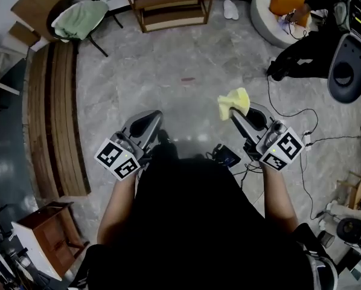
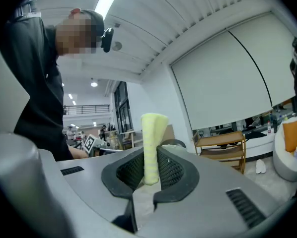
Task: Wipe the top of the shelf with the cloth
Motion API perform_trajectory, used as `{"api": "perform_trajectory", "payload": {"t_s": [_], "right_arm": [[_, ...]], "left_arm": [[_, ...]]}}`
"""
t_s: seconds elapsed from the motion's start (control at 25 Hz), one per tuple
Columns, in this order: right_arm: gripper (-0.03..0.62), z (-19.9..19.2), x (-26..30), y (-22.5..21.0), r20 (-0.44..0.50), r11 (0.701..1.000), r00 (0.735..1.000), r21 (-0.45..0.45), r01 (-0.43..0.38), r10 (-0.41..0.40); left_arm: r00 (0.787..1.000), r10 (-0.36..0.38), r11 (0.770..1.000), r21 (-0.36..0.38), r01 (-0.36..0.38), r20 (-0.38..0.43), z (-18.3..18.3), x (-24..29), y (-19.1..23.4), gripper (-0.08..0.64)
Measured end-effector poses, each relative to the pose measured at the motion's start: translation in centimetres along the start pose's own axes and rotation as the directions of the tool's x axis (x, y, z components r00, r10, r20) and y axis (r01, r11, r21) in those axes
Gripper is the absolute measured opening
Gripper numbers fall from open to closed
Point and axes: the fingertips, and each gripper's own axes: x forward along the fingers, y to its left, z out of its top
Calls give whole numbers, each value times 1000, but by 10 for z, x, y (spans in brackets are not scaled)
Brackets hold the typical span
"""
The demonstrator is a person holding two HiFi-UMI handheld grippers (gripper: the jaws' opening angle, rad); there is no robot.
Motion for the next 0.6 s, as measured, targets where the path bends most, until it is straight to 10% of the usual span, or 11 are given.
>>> {"api": "perform_trajectory", "payload": {"t_s": [0.6], "right_arm": [[54,18,172,-17,-17,999,999,27,41,-40]], "left_arm": [[997,-73,997,-4,73,-24,62,-25,152,11]]}}
